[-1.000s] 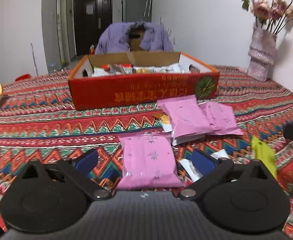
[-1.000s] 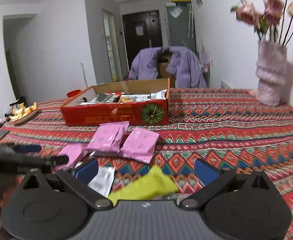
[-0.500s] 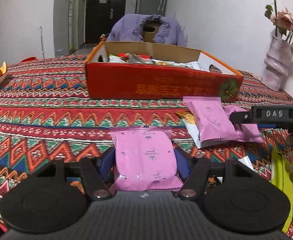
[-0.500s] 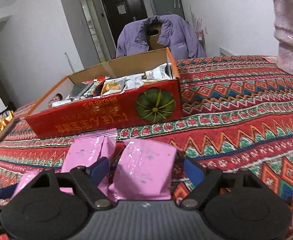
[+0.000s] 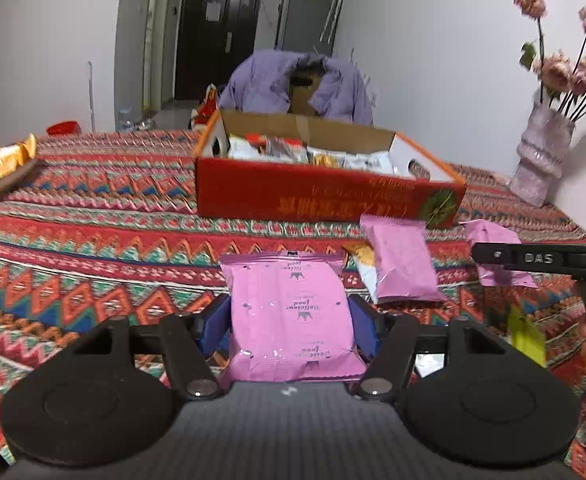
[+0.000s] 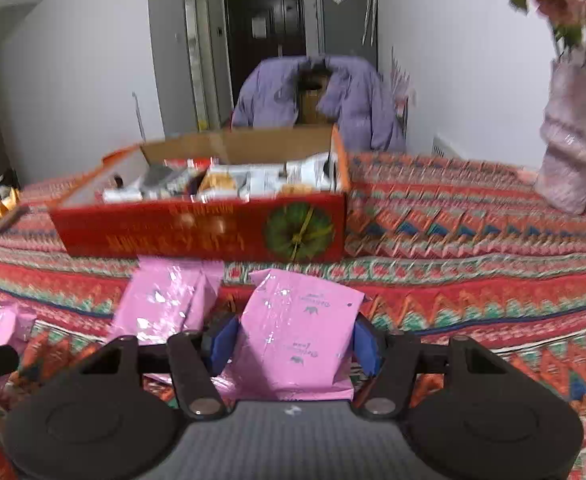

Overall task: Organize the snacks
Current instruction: 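Carry both pink packets over the cardboard box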

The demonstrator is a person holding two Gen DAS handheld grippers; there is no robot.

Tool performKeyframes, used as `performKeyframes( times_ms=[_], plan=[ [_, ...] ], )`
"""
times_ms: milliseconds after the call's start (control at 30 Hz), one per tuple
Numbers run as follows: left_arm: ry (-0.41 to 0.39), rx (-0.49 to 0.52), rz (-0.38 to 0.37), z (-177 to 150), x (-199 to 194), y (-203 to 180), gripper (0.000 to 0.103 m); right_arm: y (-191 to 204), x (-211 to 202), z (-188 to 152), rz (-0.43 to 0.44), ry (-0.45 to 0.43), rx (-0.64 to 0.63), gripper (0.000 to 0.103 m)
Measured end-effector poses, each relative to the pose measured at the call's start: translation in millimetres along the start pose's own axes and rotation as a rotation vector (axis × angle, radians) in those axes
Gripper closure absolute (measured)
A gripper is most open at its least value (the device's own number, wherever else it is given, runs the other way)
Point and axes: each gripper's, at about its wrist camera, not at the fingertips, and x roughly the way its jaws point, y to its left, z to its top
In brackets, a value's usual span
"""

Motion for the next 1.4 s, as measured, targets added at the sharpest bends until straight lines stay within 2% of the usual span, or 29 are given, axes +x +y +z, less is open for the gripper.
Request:
performKeyframes(
  times_ms=[200,400,700,967,1133,1300,1400],
  plan=[
    [-0.06,-0.004,0.019,-4,-54,-6,0.039,6,-70,-13,0.089,-0.062,-0.024,0.043],
    [-0.091,-0.008,0.021,-18,-97,-18,0.038,16,-132,-50,0.165,-0.072,-0.057,0.043],
    [-0.118,0.014,0.013,-33,-134,-42,0.038,10,-185,-83,0.199,-0.086,-0.068,0.043],
    [-0.127,0.034,-0.007,-33,-138,-57,0.038,2,-189,-85,0.211,-0.097,-0.062,0.043],
    [-0.089,0.059,-0.004,-17,-112,-58,0.038,-6,-178,-69,0.238,-0.104,-0.045,0.043],
    [-0.083,0.061,-0.033,31,-71,-55,0.038,-9,-150,-25,0.259,-0.137,-0.059,0.043],
    [-0.099,0.08,-0.022,72,-37,-56,0.038,-14,-117,19,0.267,-0.153,-0.07,0.043]
  ],
)
